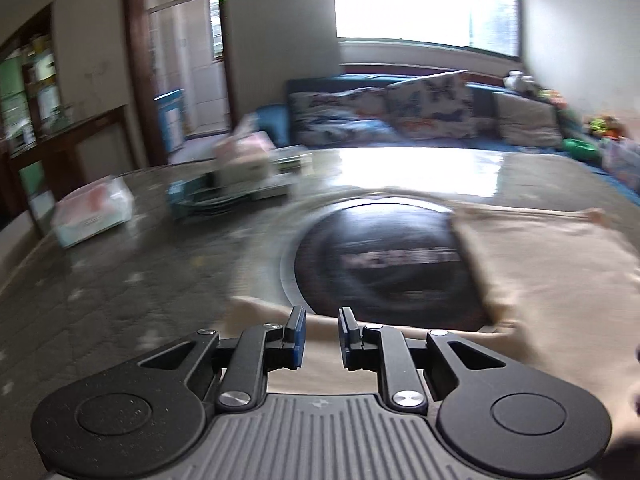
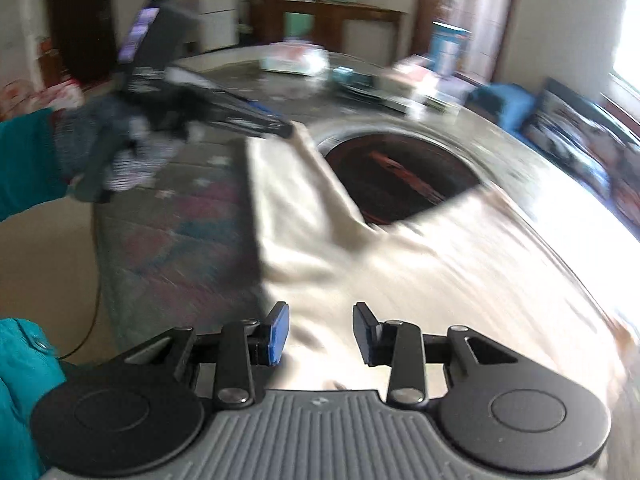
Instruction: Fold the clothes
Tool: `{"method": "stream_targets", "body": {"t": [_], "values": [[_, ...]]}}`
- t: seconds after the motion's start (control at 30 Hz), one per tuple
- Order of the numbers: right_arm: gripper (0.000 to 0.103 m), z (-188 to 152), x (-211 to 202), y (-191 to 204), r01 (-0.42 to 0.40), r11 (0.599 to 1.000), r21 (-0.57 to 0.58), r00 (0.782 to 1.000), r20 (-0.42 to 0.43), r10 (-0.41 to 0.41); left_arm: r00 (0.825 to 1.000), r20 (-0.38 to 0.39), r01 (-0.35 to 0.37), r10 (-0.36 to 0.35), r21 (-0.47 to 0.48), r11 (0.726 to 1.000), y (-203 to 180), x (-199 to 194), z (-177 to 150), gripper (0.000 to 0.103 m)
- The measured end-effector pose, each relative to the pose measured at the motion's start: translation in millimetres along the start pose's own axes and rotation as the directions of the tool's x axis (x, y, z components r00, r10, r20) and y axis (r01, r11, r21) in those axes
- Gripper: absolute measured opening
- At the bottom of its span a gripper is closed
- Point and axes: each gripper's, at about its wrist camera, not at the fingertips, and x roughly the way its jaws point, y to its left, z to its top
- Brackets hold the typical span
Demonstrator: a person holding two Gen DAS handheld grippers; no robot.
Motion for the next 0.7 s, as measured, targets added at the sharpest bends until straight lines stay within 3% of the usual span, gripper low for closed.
{"method": "stream_targets", "body": {"t": [0.23,0.4,0.57,0.7], "values": [[0.035,-50.1,-30.3,-44.4,0.116,0.978,0.175,0.993,-0.038,-0.111,0.988,-0.021,0.153,-0.151,0.105,0.983,-72.2,-7.5,-7.0,0.019],[0.035,-82.1,-32.7,-50.2,0.128,0.976,0.179,0.991,-0.064,-0.118,0.969,-0.056,0.245,-0.239,0.181,0.952,-123.8,-8.8,-15.2,0.019],[0.035,-96.3,-47.2,-50.5,0.131,0.972,0.193,0.991,-0.029,-0.128,0.946,-0.088,0.323,-0.311,0.252,0.912,-171.5,-9.6,-21.6,0.020],[0.035,-115.3,-74.1,-75.4,0.221,0.928,0.300,0.973,-0.003,-0.231,0.936,-0.093,0.352,-0.339,0.260,0.899,-191.4,-10.7,-16.9,0.029]]}}
